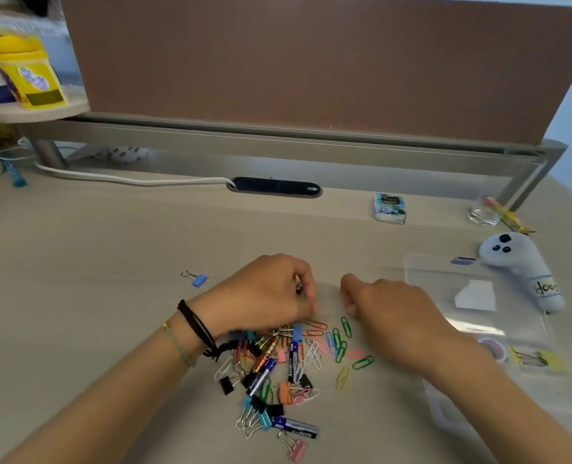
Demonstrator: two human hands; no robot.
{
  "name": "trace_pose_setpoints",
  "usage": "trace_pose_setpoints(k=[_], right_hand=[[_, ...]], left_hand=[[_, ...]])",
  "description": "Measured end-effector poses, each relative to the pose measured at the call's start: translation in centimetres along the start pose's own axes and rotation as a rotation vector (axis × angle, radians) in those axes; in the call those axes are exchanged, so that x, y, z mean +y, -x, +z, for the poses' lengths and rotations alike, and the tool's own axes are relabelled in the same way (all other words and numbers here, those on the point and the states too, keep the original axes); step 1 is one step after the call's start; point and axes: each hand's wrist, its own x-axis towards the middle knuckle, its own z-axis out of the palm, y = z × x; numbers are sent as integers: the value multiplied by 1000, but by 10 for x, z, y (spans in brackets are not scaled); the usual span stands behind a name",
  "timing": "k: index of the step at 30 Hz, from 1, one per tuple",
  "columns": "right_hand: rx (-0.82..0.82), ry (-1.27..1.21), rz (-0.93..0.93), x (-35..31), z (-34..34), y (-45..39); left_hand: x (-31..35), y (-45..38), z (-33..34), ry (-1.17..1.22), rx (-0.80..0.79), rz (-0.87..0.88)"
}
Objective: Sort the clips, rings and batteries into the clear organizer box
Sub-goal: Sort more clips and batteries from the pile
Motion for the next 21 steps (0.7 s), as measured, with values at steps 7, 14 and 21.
trace_pose_setpoints(k=[7,14,21], right_hand=[[-66,-259,-25,9,-4,28],[-17,-11,41,0,-8,52],[74,136,-89,-6,-8,61]], left_hand=[[16,15,11,-468,-135,40],[17,17,23,-561,-61,59],[17,16,31,-502,-163,82]])
